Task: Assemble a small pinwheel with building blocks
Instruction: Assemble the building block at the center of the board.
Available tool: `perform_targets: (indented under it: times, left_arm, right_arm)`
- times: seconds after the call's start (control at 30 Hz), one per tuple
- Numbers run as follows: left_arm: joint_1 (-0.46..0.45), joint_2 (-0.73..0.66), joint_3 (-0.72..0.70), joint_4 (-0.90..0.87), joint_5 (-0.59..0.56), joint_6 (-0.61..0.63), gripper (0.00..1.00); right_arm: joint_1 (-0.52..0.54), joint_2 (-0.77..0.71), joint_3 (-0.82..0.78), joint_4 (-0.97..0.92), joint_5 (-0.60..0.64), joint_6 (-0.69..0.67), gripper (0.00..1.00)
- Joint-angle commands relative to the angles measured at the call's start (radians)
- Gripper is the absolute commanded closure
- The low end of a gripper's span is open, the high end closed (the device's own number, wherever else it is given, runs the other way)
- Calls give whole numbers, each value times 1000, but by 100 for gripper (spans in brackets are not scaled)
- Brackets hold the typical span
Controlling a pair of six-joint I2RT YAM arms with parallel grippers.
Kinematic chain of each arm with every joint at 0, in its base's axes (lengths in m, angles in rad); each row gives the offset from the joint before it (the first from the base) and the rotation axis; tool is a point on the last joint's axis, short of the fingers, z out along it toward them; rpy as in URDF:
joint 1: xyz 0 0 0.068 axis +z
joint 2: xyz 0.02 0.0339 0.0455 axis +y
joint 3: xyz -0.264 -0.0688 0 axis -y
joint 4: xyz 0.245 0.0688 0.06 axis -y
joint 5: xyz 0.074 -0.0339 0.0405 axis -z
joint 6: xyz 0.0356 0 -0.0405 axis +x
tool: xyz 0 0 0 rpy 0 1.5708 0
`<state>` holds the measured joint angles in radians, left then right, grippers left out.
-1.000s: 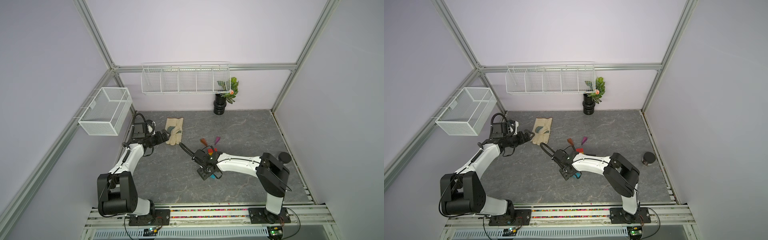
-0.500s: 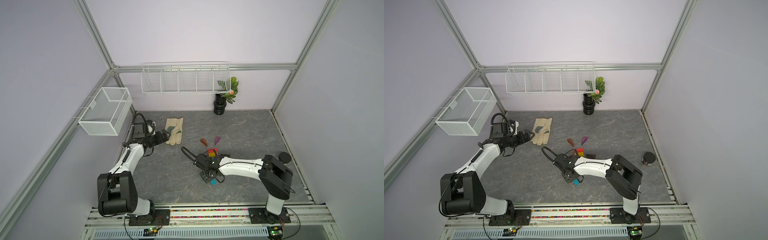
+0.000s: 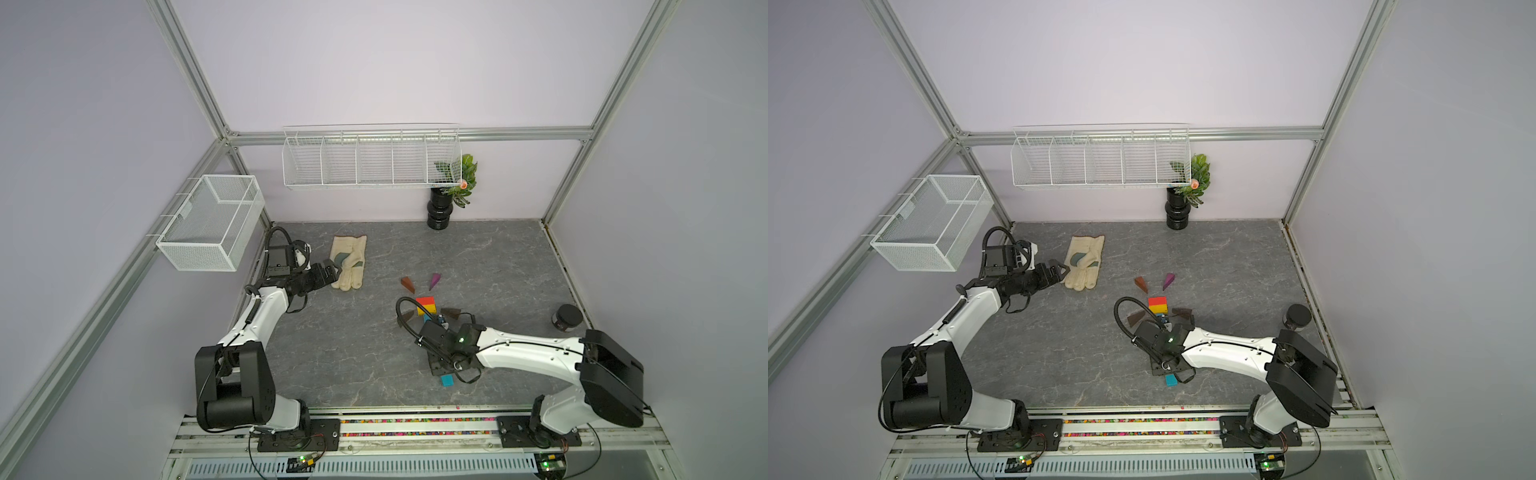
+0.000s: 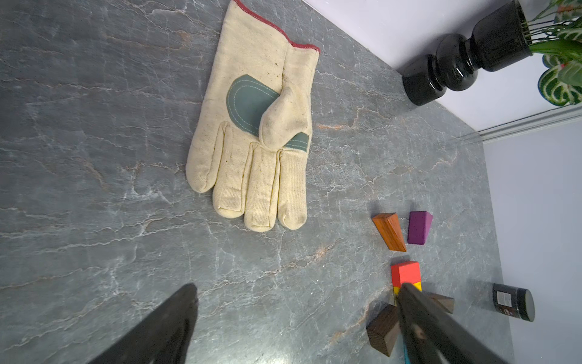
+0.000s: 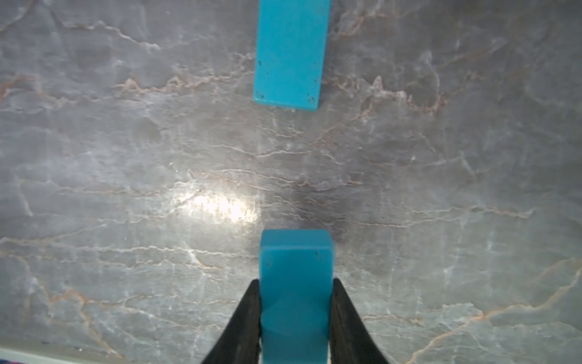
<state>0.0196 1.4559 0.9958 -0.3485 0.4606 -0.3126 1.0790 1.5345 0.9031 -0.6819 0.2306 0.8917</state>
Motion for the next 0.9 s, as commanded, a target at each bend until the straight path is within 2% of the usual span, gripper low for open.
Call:
perform_targets:
  times: [0.0, 0.4, 0.8, 0.87]
  left_arm:
    - [5, 7, 7, -1, -11, 12, 0]
    - [5, 8, 6, -1, -8, 11, 0]
    - [5, 9, 6, 0, -10, 13, 0]
    - [5, 10, 7, -1, -10, 12, 0]
  right_arm:
    - [-28, 37, -1, 18, -27, 59, 70]
    - [-74, 137, 68, 58, -68, 9, 62]
    - [-71, 97, 67, 24, -21, 27, 42]
    - [-70, 92, 70, 8, -13, 29, 41]
